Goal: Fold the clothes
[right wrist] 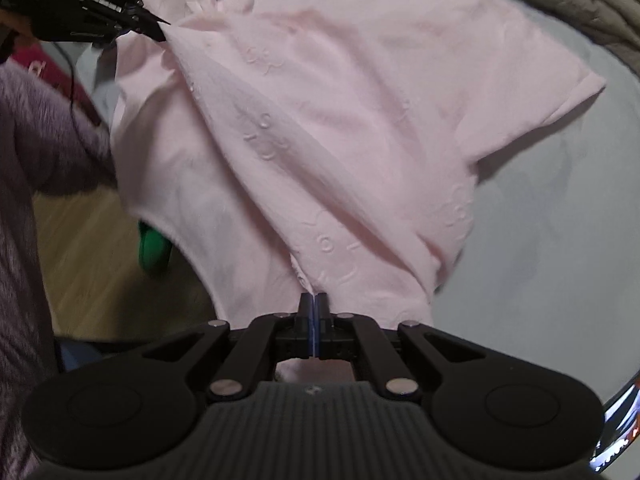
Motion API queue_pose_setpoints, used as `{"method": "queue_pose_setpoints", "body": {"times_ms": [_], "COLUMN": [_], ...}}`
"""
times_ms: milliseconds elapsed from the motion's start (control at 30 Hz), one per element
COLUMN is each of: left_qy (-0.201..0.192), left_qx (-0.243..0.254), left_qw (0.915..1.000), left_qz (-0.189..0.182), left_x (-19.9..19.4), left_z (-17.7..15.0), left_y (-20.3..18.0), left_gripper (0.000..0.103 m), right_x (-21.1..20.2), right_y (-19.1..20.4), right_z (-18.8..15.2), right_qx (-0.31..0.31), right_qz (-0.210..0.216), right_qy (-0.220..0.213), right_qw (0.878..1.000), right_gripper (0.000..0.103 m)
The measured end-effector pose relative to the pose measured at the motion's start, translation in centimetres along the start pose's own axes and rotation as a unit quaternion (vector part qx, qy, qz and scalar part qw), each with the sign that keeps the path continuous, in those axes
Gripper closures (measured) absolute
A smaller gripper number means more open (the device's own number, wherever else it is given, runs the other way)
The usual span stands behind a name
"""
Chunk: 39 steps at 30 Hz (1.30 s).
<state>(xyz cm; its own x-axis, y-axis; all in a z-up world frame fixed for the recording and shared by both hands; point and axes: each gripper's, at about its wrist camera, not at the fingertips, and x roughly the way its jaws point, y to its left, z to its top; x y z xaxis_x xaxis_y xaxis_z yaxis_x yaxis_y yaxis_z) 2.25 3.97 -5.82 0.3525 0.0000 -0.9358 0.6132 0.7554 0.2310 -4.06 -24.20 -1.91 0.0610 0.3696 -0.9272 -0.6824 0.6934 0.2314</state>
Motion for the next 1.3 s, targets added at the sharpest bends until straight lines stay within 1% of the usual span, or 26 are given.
{"method": "queue_pose_setpoints", "body": {"times_ms": [133, 167, 200, 233, 300, 367, 433, 500, 533, 600, 667, 700, 767, 833, 900, 967, 1000, 1033, 1067, 1100, 1133, 1200, 1300], "left_qy": [0.038, 0.048, 0.057, 0.058, 0.043, 0.016, -0.015, -0.048, -0.063, -0.083, -0.081, -0.072, -0.049, -0.033, -0.025, -0.025, -0.025, -0.025, -0.026, -0.028, -0.032, -0.042, -0.059], "left_qx": [0.012, 0.015, 0.018, 0.012, -0.02, -0.057, -0.094, -0.133, -0.154, -0.198, -0.231, -0.246, -0.279, -0.314, -0.341, -0.353, -0.358, -0.36, -0.359, -0.357, -0.355, -0.353, -0.373], "left_qw": [0.9988, 0.9982, 0.9973, 0.9968, 0.9957, 0.9935, 0.9896, 0.9838, 0.9806, 0.9742, 0.9693, 0.9664, 0.9587, 0.9471, 0.936, 0.931, 0.9289, 0.9279, 0.9276, 0.928, 0.9289, 0.9296, 0.9207], "left_qz": [-0.028, -0.035, -0.042, -0.053, -0.08, -0.098, -0.109, -0.11, -0.103, -0.069, -0.024, -0.011, -0.022, -0.056, -0.084, -0.09, -0.092, -0.095, -0.1, -0.102, -0.1, -0.097, -0.099], "left_x": [0.1, 0.1, 0.1, 0.0, -0.7, -1.9, -2.9, -3.5, -3.5, -3.1, -1.9, -1.0, 1.0, 2.8, 4.2, 4.7, 4.9, 5.1, 5.3, 5.2, 4.8, 3.5, 1.4], "left_z": [-1.4, -1.8, -2.1, -2.4, -2.8, -3.0, -3.0, -2.7, -2.6, -2.0, -1.5, -1.3, -1.3, -1.5, -1.8, -1.9, -1.9, -1.9, -1.9, -1.9, -1.9, -2.1, -2.9], "left_y": [-0.3, -0.4, -0.5, -0.2, 0.9, 2.4, 3.8, 5.2, 5.9, 7.0, 7.6, 7.9, 8.2, 8.4, 8.5, 8.5, 8.4, 8.5, 8.6, 8.6, 8.5, 8.3, 9.0], "left_gripper": [0.103, 0.103, 0.103, 0.1, 0.09, 0.066, 0.054, 0.054, 0.054, 0.054, 0.054, 0.054, 0.054, 0.055, 0.058, 0.067, 0.073, 0.086, 0.095, 0.098, 0.099, 0.101, 0.101], "right_x": [0.9, 0.9, 0.7, 0.4, -0.5, -1.5, -2.3, -2.9, -3.2, -3.5, -3.4, -3.6, -3.8, -3.7, -3.3, -2.8, -2.4, -1.9, -1.5, -1.1, -0.7, -0.1, 0.6], "right_y": [1.0, 1.2, 1.2, 1.1, 0.8, 0.3, -0.3, -1.2, -1.6, -2.4, -3.2, -3.7, -4.8, -6.2, -7.6, -8.8, -9.4, -10.0, -10.3, -10.5, -10.7, -10.7, -10.8], "right_z": [-0.5, -0.5, -0.5, -0.5, -0.3, 0.1, 0.6, 1.3, 1.6, 2.0, 2.5, 2.7, 2.9, 3.0, 3.1, 3.3, 3.6, 3.9, 4.2, 4.6, 5.0, 5.7, 6.4], "right_qx": [-0.026, -0.032, -0.031, -0.029, -0.02, -0.005, 0.013, 0.035, 0.047, 0.072, 0.095, 0.11, 0.144, 0.181, 0.227, 0.267, 0.283, 0.297, 0.307, 0.315, 0.324, 0.329, 0.336], "right_qz": [0.021, 0.021, 0.02, 0.02, 0.02, 0.019, 0.013, 0.007, 0.003, -0.012, -0.03, -0.041, -0.062, -0.079, -0.089, -0.09, -0.086, -0.079, -0.074, -0.069, -0.064, -0.069, -0.075], "right_qy": [0.031, 0.032, 0.026, 0.017, -0.004, -0.029, -0.053, -0.074, -0.083, -0.094, -0.102, -0.106, -0.114, -0.124, -0.131, -0.139, -0.14, -0.138, -0.138, -0.139, -0.14, -0.135, -0.123], "right_qw": [0.999, 0.999, 0.999, 0.999, 1.0, 0.999, 0.998, 0.997, 0.995, 0.993, 0.99, 0.987, 0.981, 0.972, 0.961, 0.949, 0.945, 0.941, 0.939, 0.936, 0.934, 0.932, 0.931], "right_gripper": [0.1, 0.098, 0.098, 0.098, 0.097, 0.097, 0.097, 0.097, 0.097, 0.096, 0.096, 0.096, 0.096, 0.096, 0.096, 0.095, 0.094, 0.091, 0.08, 0.057, 0.052, 0.056, 0.062]}}
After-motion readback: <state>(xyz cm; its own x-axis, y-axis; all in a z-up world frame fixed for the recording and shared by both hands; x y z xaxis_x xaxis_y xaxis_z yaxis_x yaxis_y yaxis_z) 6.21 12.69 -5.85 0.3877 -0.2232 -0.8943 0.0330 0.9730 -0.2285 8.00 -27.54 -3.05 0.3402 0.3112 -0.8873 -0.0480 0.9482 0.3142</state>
